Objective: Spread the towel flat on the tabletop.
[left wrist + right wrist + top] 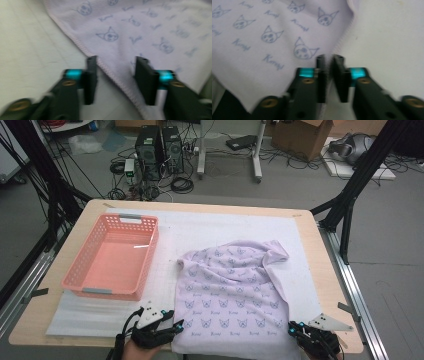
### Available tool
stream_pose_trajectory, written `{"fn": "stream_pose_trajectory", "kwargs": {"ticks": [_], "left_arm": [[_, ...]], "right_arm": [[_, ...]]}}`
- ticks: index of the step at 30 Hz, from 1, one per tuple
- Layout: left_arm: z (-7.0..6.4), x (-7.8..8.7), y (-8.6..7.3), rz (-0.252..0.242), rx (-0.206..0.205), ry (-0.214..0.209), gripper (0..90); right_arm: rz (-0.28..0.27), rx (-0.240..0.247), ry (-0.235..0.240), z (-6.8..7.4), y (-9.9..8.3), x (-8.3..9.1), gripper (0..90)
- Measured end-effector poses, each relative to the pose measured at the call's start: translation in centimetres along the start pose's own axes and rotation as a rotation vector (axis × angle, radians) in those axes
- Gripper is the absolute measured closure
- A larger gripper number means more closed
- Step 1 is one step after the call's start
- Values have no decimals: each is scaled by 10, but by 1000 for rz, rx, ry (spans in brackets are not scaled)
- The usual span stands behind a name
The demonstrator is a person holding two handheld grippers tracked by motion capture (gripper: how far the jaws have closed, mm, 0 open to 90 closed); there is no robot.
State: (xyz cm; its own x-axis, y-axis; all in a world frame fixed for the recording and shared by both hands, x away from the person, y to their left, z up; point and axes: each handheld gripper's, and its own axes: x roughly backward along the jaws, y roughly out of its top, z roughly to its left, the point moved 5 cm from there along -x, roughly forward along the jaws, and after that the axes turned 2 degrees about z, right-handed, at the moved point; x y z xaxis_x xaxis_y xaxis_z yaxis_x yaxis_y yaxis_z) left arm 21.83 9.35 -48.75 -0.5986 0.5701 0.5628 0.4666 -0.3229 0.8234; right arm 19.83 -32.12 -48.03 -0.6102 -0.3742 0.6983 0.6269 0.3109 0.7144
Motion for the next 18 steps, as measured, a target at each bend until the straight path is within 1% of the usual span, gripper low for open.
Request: {"fn": "stream_pose_trajectory", "kwargs": {"ticks": [1,2,3,4,7,9,10,11,12,13,14,15,16,17,18], "left_arm": [[-1,3,-2,9,12,-43,779],[-1,7,-4,13,38,-56,875],[-2,11,-7,18,44,-65,877],[-4,16,-11,16,61,-75,878],[-7,27,-17,40,115,-134,879],[-10,28,-18,22,118,-163,876],[-12,27,-17,16,109,-168,869],[-13,26,-14,2,105,-167,845],[-13,24,-11,-15,102,-155,771],[-12,23,-8,-24,96,-146,712],[-10,21,-6,-31,78,-126,710],[-7,19,-2,-38,58,-100,707],[-3,17,1,-42,63,-81,687],[2,14,5,-47,84,-65,643],[7,12,8,-56,111,-61,582]], "right_arm": [[7,10,-9,1,-1,2,869],[15,17,-9,3,-3,4,871],[19,20,-5,4,-5,8,872],[22,17,6,6,-9,11,873],[35,3,46,7,-21,23,877],[44,5,58,7,-27,28,873],[39,7,68,9,-28,29,861],[23,17,77,11,-27,30,799],[-3,16,72,12,-25,30,688],[-34,3,64,12,-21,31,636],[-61,-6,58,12,-17,30,606],[-77,-8,50,12,-13,30,590],[-85,-5,36,11,-10,28,583],[-88,-1,16,10,-7,26,577],[-85,1,-3,9,-3,22,568]]}}
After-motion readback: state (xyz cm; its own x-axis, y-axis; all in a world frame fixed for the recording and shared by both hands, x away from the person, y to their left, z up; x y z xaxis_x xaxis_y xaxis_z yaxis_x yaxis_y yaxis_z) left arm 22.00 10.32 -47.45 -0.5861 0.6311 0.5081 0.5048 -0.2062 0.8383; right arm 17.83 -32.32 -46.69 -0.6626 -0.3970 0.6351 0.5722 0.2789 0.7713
